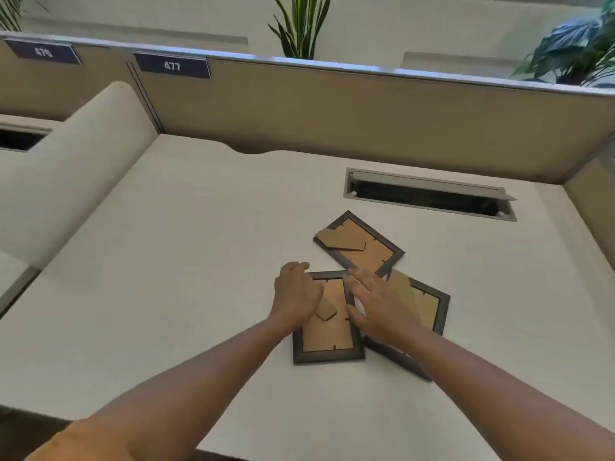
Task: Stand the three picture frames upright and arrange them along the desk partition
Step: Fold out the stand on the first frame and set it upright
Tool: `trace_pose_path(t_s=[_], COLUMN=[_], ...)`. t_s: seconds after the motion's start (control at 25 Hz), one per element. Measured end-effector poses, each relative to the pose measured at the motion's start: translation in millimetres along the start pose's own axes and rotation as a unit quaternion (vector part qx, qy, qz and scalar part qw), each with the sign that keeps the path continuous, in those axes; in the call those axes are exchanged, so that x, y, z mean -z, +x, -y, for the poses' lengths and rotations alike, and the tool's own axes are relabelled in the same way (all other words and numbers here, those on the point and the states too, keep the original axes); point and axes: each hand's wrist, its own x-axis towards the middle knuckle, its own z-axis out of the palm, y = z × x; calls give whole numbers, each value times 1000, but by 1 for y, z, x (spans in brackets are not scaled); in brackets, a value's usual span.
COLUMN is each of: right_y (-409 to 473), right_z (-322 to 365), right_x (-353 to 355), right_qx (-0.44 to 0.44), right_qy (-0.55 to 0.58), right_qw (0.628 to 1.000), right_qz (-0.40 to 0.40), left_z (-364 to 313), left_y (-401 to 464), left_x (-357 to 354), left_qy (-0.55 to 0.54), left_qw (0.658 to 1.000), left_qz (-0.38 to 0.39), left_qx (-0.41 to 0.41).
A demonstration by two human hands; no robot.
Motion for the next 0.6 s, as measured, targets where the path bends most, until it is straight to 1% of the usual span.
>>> trace_pose_path(t_s=[0.08, 0.28, 0.44, 0.52, 0.6], right_y=[3, 5, 5, 5, 6], right_z=[1, 5, 5, 4, 2], right_x=[-11, -30, -35, -34, -33], right_qx=[9, -2, -15, -5, -4], right_qy=[29, 67, 84, 93, 112], right_qw=[998, 994, 992, 990, 988], right_qz=[47, 86, 96, 103, 107], left_z=[6, 19, 19, 17, 15], left_y=[-4, -11, -8, -7, -4], left_x=[-6, -20, -22, -20, -18], left_qy=[-85, -183, -221, -260, -310], left_qw=[995, 973, 960, 946, 928], left_qz=[-25, -59, -82, -113, -112], left_qx=[47, 128, 152, 156, 172])
